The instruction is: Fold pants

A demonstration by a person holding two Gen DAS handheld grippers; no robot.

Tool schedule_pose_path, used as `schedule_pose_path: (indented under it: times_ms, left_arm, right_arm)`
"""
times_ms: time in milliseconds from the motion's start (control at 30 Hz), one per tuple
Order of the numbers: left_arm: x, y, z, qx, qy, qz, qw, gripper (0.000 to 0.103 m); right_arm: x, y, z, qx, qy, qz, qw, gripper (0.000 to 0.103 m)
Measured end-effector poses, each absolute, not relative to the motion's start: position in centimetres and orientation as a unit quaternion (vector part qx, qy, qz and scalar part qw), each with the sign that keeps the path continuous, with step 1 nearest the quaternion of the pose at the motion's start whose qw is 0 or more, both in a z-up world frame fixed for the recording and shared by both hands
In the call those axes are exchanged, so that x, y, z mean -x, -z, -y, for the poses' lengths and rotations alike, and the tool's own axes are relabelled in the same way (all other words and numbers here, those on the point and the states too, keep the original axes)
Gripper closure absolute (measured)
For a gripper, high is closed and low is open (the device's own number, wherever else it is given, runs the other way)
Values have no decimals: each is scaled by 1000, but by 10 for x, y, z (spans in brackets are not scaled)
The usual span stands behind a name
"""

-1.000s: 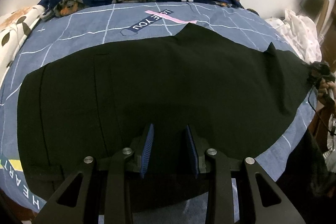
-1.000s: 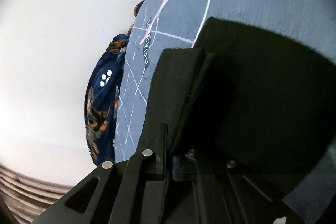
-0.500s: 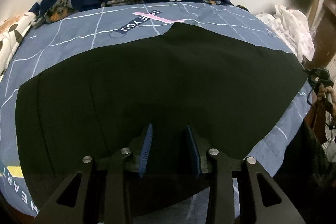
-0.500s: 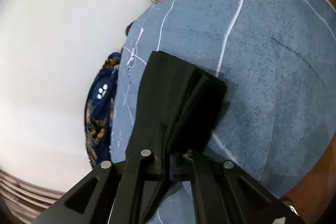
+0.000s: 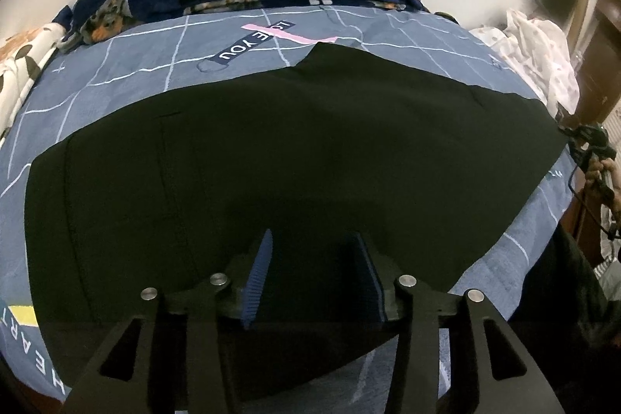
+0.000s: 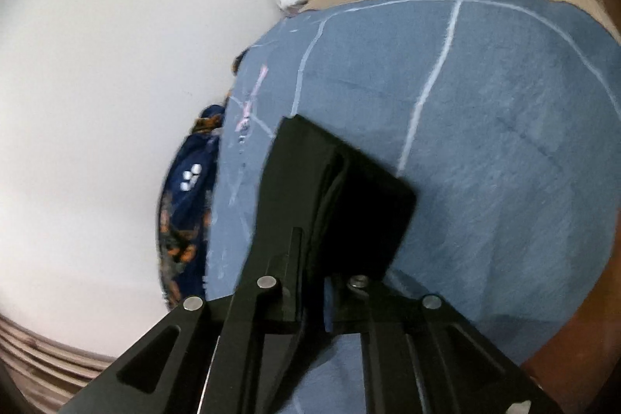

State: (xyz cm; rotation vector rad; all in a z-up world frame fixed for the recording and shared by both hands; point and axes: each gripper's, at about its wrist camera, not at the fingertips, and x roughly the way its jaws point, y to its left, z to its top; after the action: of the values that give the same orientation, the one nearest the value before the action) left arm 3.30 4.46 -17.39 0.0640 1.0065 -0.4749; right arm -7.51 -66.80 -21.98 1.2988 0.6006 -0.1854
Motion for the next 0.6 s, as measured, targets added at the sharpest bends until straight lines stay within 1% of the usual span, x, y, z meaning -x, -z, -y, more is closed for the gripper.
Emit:
schedule_pose_path:
  times_ms: [100, 300, 433, 600]
  left_arm:
    - [-32, 174, -43, -32, 226, -476, 849, 55]
    - [-33, 172, -44, -28, 225, -476, 849, 54]
    - [-34, 155, -52, -19, 201, -463, 863, 54]
    - [-40, 130, -81, 25, 156, -436, 886, 54]
  right_arm:
    - [73, 217, 666, -566, 91, -284, 769, 99]
    - [72, 217, 665, -552, 96, -286, 777, 100]
    - [72, 218, 664, -558, 100, -283, 774, 100]
    - [74, 220, 664, -572, 104, -277, 765, 100]
